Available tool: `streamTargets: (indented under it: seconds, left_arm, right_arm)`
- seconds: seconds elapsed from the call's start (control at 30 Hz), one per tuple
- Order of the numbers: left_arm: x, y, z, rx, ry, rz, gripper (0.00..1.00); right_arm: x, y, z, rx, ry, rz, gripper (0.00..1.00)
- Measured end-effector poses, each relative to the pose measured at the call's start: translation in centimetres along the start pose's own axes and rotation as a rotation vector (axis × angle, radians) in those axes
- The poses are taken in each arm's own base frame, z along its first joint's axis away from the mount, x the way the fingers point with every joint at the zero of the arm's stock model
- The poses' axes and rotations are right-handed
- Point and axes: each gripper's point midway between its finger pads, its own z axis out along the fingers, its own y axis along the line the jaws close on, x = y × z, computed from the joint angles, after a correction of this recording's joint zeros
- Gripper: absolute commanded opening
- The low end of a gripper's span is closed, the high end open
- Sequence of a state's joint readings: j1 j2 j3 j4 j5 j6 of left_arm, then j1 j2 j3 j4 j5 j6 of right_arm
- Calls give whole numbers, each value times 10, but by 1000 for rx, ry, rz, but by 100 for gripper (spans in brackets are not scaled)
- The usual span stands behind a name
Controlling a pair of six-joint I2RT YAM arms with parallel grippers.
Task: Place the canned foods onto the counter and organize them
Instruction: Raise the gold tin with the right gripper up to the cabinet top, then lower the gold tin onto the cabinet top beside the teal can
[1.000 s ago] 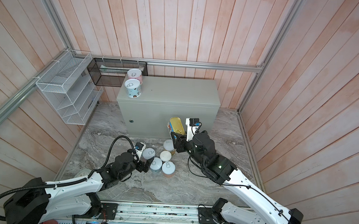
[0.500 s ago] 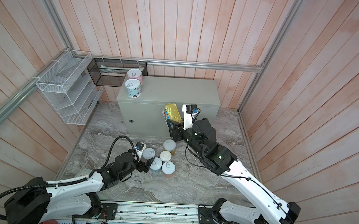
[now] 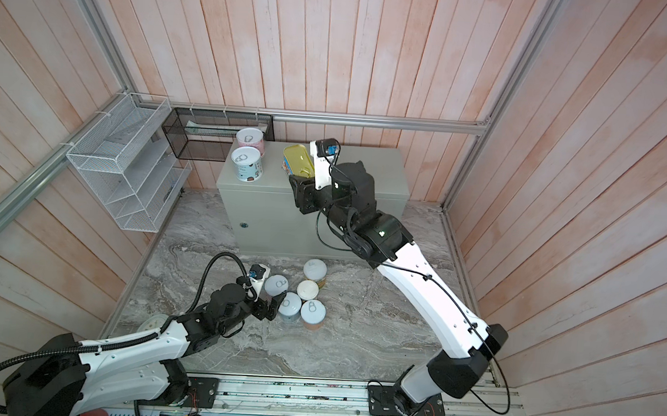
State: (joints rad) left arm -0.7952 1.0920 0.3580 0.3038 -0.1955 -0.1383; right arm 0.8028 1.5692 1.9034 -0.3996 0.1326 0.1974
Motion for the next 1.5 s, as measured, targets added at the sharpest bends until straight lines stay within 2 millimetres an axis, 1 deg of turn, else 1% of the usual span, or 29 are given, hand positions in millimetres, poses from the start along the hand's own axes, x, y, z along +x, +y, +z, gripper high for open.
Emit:
streamTargets:
  seconds: [0.23, 0.33, 0.5, 0.6, 0.7, 0.93, 1.2, 1.4, 1.5]
  left_arm:
    - [0, 0, 0, 0, -1, 0, 100]
    - [-1, 1, -1, -3, -4, 0, 100]
    - [-3, 2, -2, -10, -13, 2, 100]
    - [-5, 3, -3, -18, -17, 4, 100]
    - [-6, 4, -3, -23, -23, 7, 100]
    - [-6, 6, -3, -31, -24, 11, 100]
    - [-6, 7, -3, -41, -25, 11, 100]
    - [-7, 8, -4, -46, -26, 11, 100]
    - [-6, 8, -3, -46, -24, 11, 100]
  right_arm:
    - [-11, -14, 40, 2, 29, -12, 41]
    - [-15, -21, 54, 2, 31, -15, 41]
    - [-16, -26, 72, -9, 37, -25, 41]
    - [-15, -31, 79, -22, 42, -23, 41]
    - [-11, -39, 85, -30, 52, -18, 41]
    - [7, -56, 103, -62, 98, -4, 41]
    - [26, -57, 122, -113, 136, 6, 41]
    - [24, -61, 135, -137, 118, 8, 41]
    - [26, -64, 139, -147, 117, 10, 42]
